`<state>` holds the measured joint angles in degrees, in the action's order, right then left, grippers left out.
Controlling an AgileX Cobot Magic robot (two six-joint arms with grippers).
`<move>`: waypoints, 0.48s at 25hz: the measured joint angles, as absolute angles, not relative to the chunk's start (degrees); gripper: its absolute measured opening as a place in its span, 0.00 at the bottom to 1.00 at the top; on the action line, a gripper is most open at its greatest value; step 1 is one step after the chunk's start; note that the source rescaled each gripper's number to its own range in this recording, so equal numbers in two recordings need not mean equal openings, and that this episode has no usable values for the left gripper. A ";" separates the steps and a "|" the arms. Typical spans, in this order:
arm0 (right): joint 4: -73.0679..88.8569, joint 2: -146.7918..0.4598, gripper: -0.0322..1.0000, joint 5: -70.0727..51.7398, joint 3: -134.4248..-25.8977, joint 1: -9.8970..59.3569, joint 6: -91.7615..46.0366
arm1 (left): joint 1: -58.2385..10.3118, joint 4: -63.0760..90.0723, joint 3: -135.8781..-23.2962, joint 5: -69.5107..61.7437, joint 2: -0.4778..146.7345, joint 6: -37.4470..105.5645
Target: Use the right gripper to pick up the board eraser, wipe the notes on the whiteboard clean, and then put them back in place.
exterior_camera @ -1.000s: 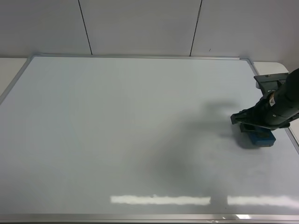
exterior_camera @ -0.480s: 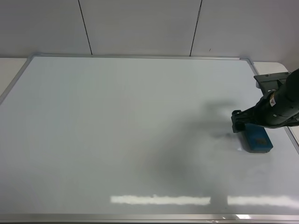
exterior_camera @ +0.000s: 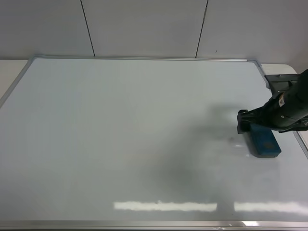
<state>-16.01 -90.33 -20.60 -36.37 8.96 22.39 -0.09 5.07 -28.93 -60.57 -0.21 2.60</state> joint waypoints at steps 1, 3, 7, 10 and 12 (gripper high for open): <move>-14.74 -88.96 1.00 -20.65 -36.37 8.96 21.08 | -0.09 5.07 -28.93 -60.57 -0.21 2.60; -12.13 -86.06 1.00 -20.85 -36.37 8.96 18.60 | -0.09 5.07 -28.93 -60.57 -0.21 2.60; -8.20 -79.28 1.00 -22.32 -36.37 8.96 15.43 | -0.09 5.07 -28.93 -60.57 -0.21 2.60; -7.82 -73.98 1.00 -24.05 -36.37 8.96 15.02 | -0.09 5.07 -28.93 -60.57 -0.21 2.60; -7.77 -70.51 1.00 -25.55 -36.37 8.96 15.02 | -0.09 5.07 -28.93 -60.57 -0.21 2.60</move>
<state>-7.77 -70.51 -25.55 -36.37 8.96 15.02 -0.09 5.07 -28.93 -60.57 -0.21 2.60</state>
